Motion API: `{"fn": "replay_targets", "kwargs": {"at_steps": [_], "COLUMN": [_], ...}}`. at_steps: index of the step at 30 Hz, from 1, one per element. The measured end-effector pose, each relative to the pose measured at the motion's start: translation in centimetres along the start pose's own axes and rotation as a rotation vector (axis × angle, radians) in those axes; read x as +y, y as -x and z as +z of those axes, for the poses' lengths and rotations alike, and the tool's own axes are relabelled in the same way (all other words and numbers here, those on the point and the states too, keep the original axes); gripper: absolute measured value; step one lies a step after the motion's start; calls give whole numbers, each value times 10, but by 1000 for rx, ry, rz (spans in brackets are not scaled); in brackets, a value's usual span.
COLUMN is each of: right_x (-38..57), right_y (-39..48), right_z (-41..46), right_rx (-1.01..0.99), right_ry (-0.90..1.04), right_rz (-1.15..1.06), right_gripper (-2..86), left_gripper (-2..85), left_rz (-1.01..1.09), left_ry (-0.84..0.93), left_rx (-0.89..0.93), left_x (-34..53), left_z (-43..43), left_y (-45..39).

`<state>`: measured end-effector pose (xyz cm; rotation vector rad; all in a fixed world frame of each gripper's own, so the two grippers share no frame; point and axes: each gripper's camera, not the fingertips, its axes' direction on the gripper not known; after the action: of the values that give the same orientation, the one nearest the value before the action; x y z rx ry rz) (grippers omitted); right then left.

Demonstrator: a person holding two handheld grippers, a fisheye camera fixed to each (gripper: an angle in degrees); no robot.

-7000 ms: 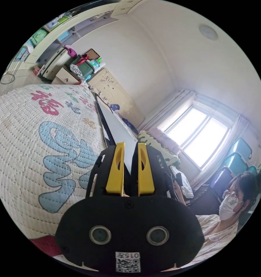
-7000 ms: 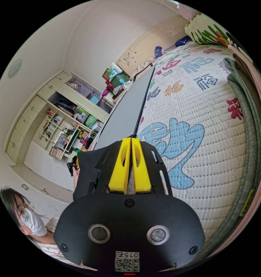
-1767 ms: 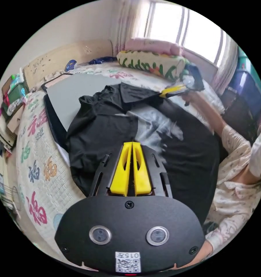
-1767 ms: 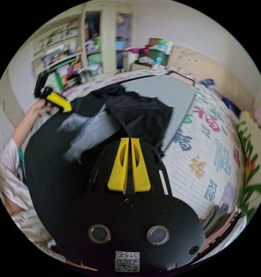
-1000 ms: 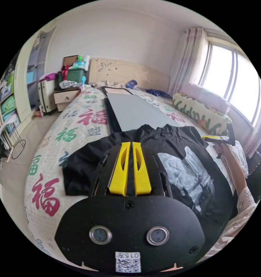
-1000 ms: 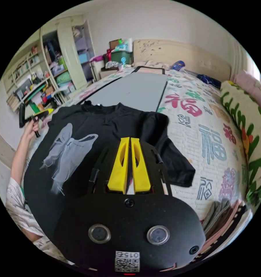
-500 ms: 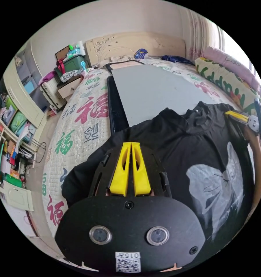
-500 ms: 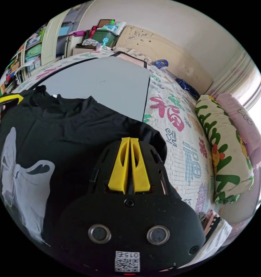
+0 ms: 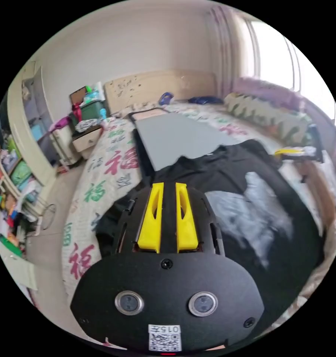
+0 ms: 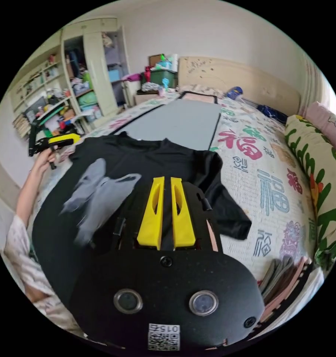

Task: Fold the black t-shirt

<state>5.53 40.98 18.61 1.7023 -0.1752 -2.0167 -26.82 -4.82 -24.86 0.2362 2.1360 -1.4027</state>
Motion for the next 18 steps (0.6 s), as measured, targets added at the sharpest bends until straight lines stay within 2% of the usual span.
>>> {"fn": "replay_targets", "kwargs": {"at_steps": [2,7,9,12,13,16,18], "right_x": [66,249,326,395,406,450,475], "right_y": [12,44,47,36,34,12,-16], "right_z": [-51,-137,-165,-183,-184,-197,-205], "right_rx": [-76,-83,-72,-48,-36,-23,-126], "right_ry": [-32,-37,-104,-166,-169,-247,-307], "right_rz": [-76,-206,-161,-55,-34,92,196], "right_gripper": [46,58,73,74,75,86,88], "left_gripper": [54,46,57,67,70,90,103], "left_rz": [47,80,-27,-230,-267,-403,-430], "left_ry": [-68,-209,-295,-324,-325,-319,-331], "left_rx": [113,80,-8,-255,-277,-220,-156], "left_x": [51,217,311,418,437,501,523], "left_z": [-61,-185,-217,-228,-228,-226,-225], "left_y": [-16,-51,-51,-48,-47,-31,-15]}}
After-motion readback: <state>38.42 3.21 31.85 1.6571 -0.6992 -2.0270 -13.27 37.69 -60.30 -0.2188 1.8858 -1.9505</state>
